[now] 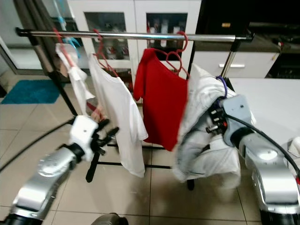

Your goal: Hang hanger

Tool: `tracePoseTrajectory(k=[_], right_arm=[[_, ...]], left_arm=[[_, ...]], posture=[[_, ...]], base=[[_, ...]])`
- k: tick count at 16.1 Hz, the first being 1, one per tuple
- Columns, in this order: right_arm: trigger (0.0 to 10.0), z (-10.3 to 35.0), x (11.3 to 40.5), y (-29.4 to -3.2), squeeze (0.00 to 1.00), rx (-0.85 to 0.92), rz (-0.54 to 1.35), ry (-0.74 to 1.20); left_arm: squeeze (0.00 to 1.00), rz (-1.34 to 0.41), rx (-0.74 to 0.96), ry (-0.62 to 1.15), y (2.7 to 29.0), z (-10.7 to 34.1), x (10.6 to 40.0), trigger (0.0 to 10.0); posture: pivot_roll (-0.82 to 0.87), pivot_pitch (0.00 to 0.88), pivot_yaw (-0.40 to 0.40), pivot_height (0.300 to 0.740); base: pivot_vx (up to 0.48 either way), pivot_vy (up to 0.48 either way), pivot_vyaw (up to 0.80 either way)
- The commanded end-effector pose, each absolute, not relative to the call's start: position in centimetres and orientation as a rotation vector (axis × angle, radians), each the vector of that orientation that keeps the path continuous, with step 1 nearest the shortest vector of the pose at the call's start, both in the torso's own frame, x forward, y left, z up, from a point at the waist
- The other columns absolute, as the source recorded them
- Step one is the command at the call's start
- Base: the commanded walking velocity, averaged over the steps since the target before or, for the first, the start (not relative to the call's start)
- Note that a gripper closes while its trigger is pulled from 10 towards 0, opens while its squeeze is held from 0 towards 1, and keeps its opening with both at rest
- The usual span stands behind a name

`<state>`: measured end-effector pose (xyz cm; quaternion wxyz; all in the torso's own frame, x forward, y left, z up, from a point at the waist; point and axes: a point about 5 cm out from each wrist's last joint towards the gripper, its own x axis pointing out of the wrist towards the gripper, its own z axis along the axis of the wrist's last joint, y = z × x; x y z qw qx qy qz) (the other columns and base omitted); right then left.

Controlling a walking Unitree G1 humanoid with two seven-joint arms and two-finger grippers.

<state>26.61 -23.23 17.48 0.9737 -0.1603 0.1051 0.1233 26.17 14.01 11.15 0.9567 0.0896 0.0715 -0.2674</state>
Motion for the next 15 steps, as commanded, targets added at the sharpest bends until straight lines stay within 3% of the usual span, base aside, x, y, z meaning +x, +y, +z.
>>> tracePoseTrajectory(k=[1, 8, 13, 15], right_arm=[[10.0, 19.0, 26.9, -22.4, 0.0, -0.338, 0.298, 0.16], [10.0, 20.1, 26.1, -19.1, 0.0, -0.287, 0.565, 0.162], [10.0, 22.7, 24.6, -22.1, 0.0, -0.194, 0.547, 0.098], [10.0, 22.3, 23.5, -24.0, 0.0, -0.218, 0.517, 0.166]], left_arm=[[0.0, -0.547, 0.178, 0.149, 14.2, 11.2, 26.2, 10.0], [0.0, -0.602, 0.159, 0.166, 14.0, 11.1, 25.7, 10.0], [0.0, -0.611, 0.132, 0.158, 13.9, 11.3, 25.8, 10.0], [0.0, -0.618, 0.129, 0.159, 13.7, 11.2, 25.8, 10.0]], posture=[[0.08, 0.058, 0.035, 0.74], [0.08, 0.057, 0.035, 0.74], [0.07, 0.058, 0.046, 0.74], [0.06, 0.061, 0.052, 0.74]], base=[[0.0, 0.0, 0.0], [0.0, 0.0, 0.0], [0.0, 0.0, 0.0], [0.0, 0.0, 0.0]])
